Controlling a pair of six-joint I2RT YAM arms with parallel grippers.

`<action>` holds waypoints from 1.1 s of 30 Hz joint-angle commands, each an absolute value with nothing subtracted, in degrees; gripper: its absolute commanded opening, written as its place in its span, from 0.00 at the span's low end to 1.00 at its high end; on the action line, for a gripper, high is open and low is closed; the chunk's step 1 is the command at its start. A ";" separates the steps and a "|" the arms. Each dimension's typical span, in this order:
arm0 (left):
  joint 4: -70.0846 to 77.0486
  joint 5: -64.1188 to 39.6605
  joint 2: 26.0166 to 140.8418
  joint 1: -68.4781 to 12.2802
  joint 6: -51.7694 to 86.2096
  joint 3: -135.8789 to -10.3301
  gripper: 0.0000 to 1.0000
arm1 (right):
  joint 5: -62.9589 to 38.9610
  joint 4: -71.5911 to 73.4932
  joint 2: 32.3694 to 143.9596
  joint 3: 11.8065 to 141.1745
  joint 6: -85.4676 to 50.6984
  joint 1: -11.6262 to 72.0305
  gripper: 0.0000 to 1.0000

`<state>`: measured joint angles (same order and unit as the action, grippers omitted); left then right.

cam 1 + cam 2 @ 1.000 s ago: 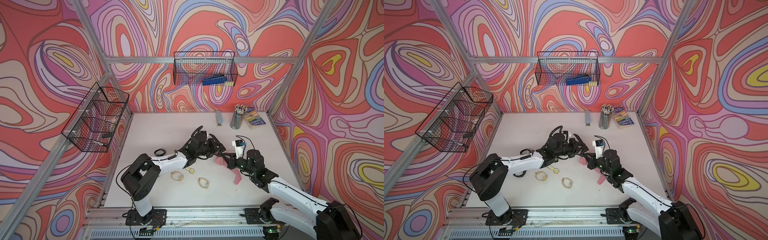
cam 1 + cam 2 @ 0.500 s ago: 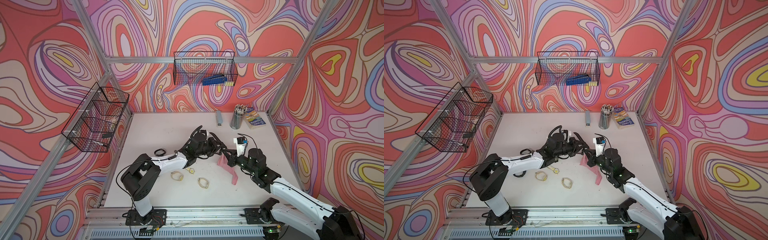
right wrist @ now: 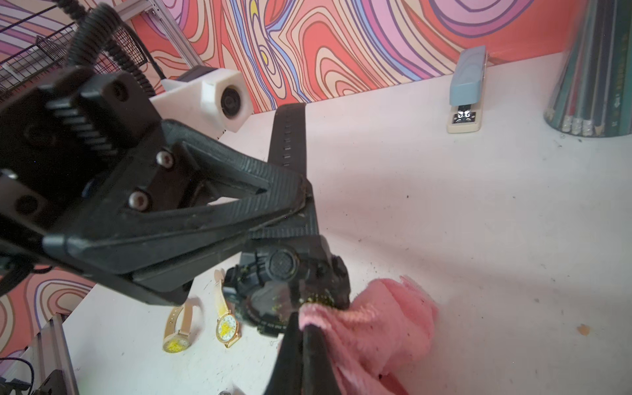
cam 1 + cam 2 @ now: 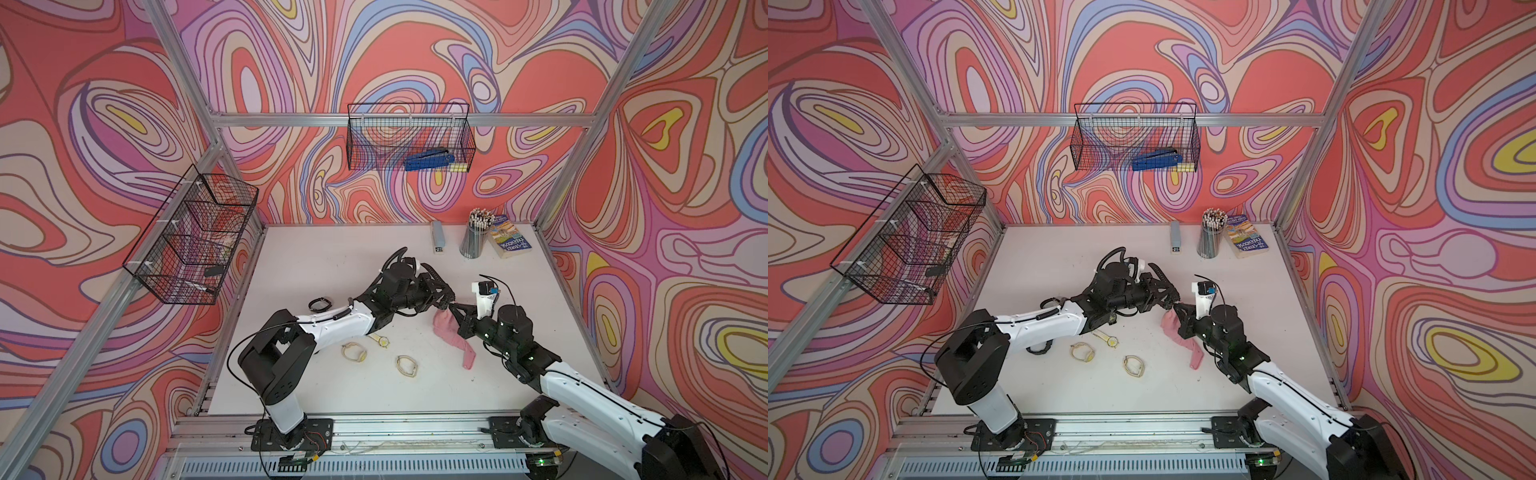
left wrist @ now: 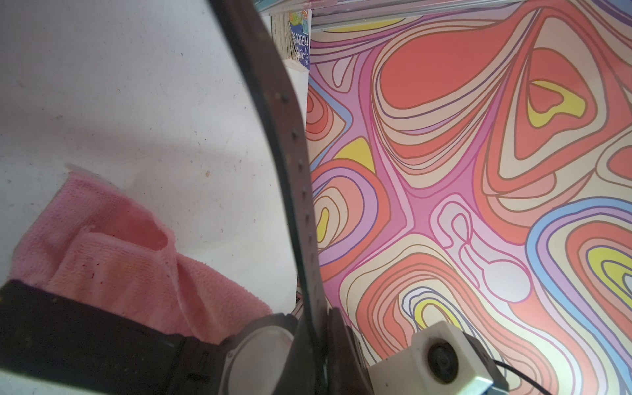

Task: Wipe the watch dial
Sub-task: Wipe the dirt from the watch dial.

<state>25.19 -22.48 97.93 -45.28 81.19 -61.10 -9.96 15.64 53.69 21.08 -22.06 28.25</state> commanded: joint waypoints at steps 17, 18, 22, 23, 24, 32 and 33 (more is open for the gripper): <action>30.47 -26.31 98.09 -46.02 81.56 -60.43 0.00 | -12.62 19.64 51.28 24.96 -21.49 28.42 0.00; 30.56 -26.26 97.92 -46.03 81.65 -60.01 0.00 | -11.30 19.17 51.54 25.29 -21.03 28.47 0.00; 30.79 -26.36 97.14 -46.04 81.19 -59.13 0.00 | -4.75 16.56 51.58 25.62 -19.58 28.47 0.00; 30.26 -26.48 97.04 -46.05 80.76 -59.20 0.00 | -3.49 16.31 51.30 25.36 -19.53 28.41 0.00; 29.85 -26.60 96.88 -46.02 80.24 -59.32 0.00 | -2.15 15.74 51.13 25.24 -19.31 28.46 0.00; 29.71 -26.98 97.29 -45.77 79.72 -61.62 0.00 | -4.95 8.03 56.69 26.78 -17.75 28.41 0.00; 29.41 -27.07 97.38 -45.66 79.64 -62.16 0.00 | -6.01 8.17 57.55 26.43 -17.83 28.44 0.00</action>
<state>28.23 -22.68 98.02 -44.62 79.55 -60.12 -5.78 10.81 55.37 25.96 -19.05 28.58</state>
